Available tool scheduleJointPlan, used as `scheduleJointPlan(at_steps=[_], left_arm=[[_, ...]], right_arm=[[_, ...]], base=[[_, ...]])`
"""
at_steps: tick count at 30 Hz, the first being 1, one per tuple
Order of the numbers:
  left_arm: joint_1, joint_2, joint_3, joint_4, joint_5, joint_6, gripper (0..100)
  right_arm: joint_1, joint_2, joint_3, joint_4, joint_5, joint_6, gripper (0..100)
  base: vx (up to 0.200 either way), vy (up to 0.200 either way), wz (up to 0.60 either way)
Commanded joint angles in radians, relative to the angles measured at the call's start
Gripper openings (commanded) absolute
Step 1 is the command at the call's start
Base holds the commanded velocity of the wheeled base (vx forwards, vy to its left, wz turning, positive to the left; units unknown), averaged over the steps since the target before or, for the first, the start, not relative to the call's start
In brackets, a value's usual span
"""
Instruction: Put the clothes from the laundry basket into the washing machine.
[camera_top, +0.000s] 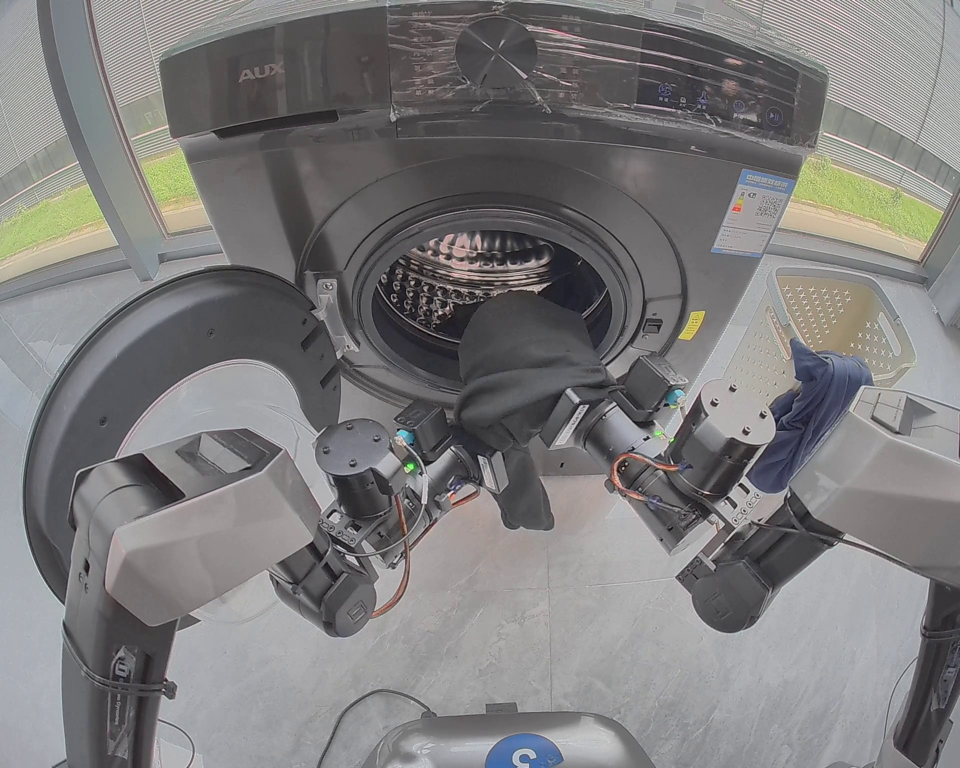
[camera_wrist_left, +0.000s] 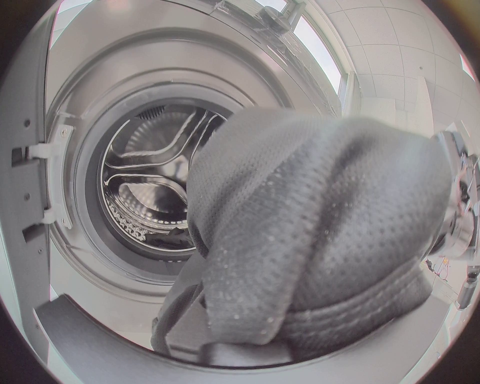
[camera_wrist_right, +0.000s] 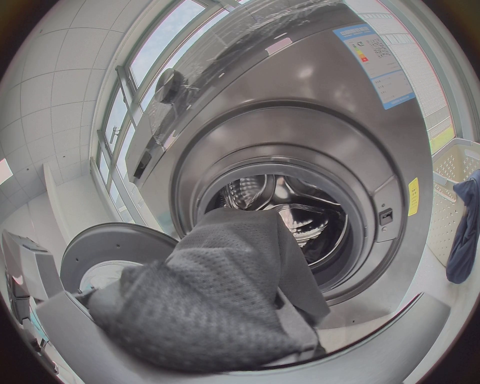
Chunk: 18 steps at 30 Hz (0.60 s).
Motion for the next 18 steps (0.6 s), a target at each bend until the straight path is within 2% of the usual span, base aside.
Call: scheduleJointPlan(at_steps=[1, 10, 18], left_arm=[[0.009, -0.07, 0.031, -0.001, 0.006, -0.006, 0], [0.006, -0.149, 0.089, -0.001, 0.013, -0.009, 0], [0.002, -0.155, 0.106, -0.001, 0.013, -0.016, 0]], right_arm=[[-0.041, 0.006, 0.013, -0.01, 0.0, 0.003, 0], [-0.065, 0.053, 0.008, -0.01, 0.0, 0.012, 0], [-0.053, 0.059, 0.011, -0.012, 0.004, 0.018, 0]], base=[[0.0, 0.0, 0.0], [0.0, 0.0, 0.0], [0.0, 0.0, 0.0]])
